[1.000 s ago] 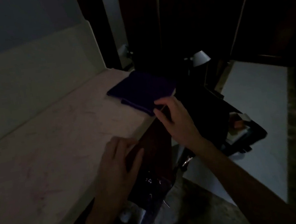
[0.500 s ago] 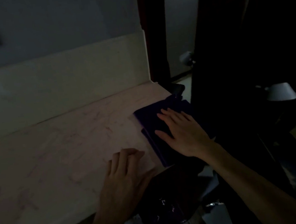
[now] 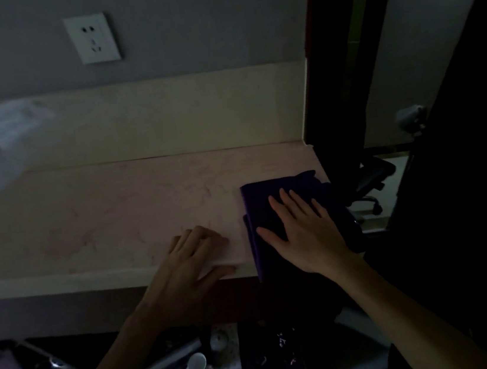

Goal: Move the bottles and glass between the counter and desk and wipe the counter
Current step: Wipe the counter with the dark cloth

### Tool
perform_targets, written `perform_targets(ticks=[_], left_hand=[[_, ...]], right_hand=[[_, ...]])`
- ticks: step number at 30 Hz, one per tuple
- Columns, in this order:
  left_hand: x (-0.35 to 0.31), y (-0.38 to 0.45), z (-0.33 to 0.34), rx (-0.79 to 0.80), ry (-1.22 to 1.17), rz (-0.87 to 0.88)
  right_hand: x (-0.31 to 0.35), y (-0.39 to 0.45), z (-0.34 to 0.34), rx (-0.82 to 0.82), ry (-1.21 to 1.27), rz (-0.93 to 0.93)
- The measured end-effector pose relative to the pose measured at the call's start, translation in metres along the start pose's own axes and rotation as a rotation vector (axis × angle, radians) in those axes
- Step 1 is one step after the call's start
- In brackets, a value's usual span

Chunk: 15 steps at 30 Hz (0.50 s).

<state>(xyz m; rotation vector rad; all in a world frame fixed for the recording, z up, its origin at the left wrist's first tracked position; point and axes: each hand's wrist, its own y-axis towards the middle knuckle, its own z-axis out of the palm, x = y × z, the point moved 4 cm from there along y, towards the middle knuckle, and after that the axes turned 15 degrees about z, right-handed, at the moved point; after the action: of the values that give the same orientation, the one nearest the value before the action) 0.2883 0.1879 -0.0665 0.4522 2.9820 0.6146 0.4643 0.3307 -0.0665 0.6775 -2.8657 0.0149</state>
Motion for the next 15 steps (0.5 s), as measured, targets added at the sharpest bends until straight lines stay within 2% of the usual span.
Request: perform_targets(ticks=[7,11,15], left_hand=[[0.013,0.004,0.004,-0.019,-0.084,0.005],[0.016,0.004,0.007,-0.053,-0.058,0.036],[0.017,0.005,0.006,-0.051,0.026,0.073]], right_hand=[[0.019,0.112,0.003,0.052,-0.023,0.027],[0.034,0.18,0.005,0.072,-0.04,0.102],[0.041,0.2,0.006,0.083,-0.051,0.12]])
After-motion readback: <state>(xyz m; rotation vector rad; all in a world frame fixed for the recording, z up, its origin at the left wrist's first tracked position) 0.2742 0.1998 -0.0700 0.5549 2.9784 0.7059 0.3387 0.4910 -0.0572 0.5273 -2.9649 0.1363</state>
